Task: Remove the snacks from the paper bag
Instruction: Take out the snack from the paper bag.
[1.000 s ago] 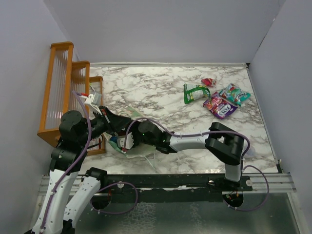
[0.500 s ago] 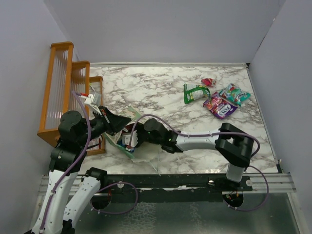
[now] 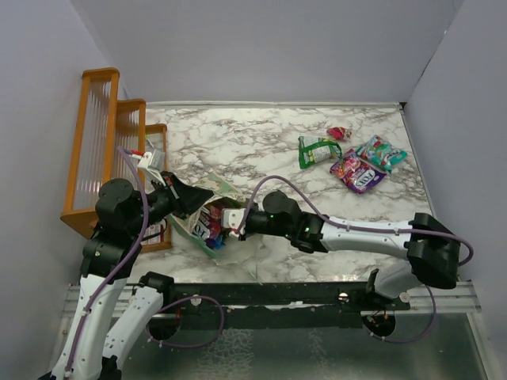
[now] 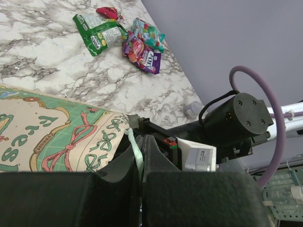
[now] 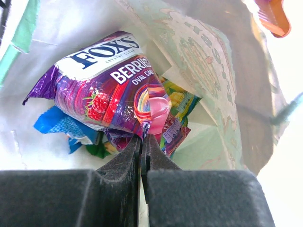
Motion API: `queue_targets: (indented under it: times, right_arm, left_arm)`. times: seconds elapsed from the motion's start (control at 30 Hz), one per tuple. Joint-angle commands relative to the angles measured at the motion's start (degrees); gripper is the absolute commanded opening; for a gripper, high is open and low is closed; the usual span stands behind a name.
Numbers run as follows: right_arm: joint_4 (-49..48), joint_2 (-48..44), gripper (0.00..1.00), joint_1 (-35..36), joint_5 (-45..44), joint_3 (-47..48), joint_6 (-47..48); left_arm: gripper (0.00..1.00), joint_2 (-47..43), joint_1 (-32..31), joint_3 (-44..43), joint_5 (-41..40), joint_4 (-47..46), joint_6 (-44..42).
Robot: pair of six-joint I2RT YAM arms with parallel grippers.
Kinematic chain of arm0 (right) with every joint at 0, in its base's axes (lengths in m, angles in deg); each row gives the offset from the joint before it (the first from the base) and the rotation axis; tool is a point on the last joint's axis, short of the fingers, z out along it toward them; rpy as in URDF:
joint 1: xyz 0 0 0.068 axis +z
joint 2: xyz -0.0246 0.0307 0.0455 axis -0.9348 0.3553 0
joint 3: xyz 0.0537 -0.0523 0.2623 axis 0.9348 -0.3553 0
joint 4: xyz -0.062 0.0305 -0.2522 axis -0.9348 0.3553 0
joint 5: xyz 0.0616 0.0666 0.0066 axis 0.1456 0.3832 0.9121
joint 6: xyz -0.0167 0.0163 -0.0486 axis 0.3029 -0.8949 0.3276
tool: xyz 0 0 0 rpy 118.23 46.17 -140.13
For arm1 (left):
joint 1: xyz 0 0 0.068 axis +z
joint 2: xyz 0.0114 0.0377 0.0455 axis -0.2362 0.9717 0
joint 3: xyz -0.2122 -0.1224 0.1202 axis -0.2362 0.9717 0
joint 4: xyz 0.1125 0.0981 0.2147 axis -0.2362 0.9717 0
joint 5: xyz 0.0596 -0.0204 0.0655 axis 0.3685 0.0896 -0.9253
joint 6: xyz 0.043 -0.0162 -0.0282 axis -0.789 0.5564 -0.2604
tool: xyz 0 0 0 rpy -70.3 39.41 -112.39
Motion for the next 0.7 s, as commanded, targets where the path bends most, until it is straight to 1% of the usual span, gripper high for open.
queue_targets:
  times: [0.0, 0.17, 0.33, 0.67]
  right_arm:
    - [-0.2, -5.4, 0.01, 0.1, 2.7, -1.3, -8.5]
    - [4.0, -8.4, 0.01, 0.1, 2.5, 0.1, -15.0]
    - [8.9, -12.3, 0.01, 0.1, 4.7, 0.7, -20.6]
    - [15.3, -26.5, 0.01, 0.1, 7.6, -1.7, -26.2]
  left_arm:
    - [0.00, 0.3, 0.0, -0.1, -1.1, -2.0, 0.6]
    - [0.00, 0.2, 0.0, -0.4, -2.7, -1.8, 1.2]
    - [0.00, 0.4, 0.0, -0.6, -4.6, -1.2, 1.5]
    - [0.00, 0.5, 0.0, -1.0, -9.4, 1.3, 1.2]
